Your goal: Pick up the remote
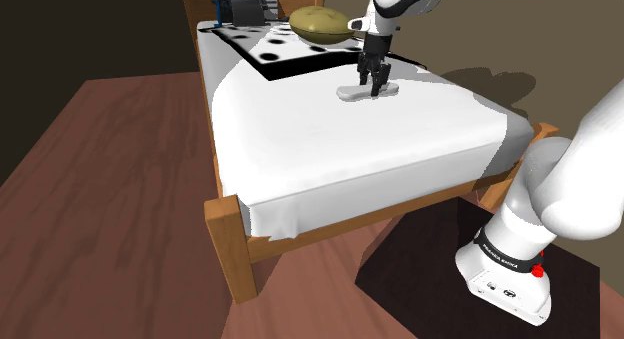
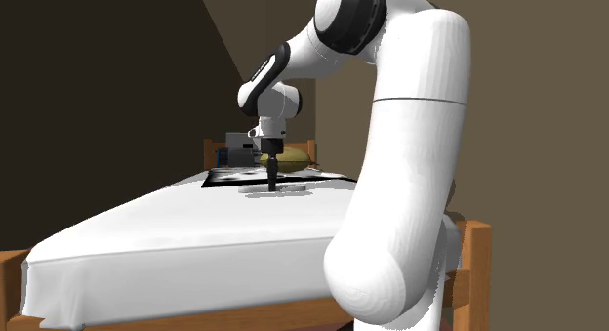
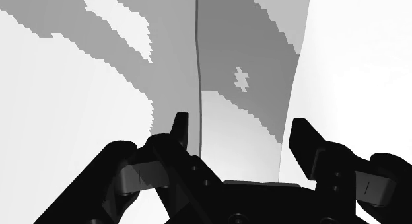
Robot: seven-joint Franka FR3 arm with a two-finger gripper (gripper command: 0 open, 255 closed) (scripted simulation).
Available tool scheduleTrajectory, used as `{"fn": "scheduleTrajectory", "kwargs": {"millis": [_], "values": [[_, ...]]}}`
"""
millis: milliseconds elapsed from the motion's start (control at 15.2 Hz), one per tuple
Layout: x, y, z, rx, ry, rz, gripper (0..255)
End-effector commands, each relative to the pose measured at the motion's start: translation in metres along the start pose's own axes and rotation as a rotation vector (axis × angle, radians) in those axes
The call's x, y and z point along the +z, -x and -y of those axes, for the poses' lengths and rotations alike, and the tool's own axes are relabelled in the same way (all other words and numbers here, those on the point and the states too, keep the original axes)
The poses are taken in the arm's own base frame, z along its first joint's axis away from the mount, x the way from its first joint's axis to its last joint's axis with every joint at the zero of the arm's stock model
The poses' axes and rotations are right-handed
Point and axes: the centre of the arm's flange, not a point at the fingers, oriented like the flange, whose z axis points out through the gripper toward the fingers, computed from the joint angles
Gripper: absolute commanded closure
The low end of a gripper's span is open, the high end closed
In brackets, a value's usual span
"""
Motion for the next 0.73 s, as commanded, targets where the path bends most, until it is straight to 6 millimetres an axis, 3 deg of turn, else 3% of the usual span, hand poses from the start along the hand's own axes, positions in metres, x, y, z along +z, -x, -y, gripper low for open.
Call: {"fn": "scheduleTrajectory", "kwargs": {"millis": [0,660], "values": [[-0.005,0.000,0.000,0.000,0.000,0.000,255],[-0.058,-0.001,0.001,0.000,0.000,0.000,255]]}}
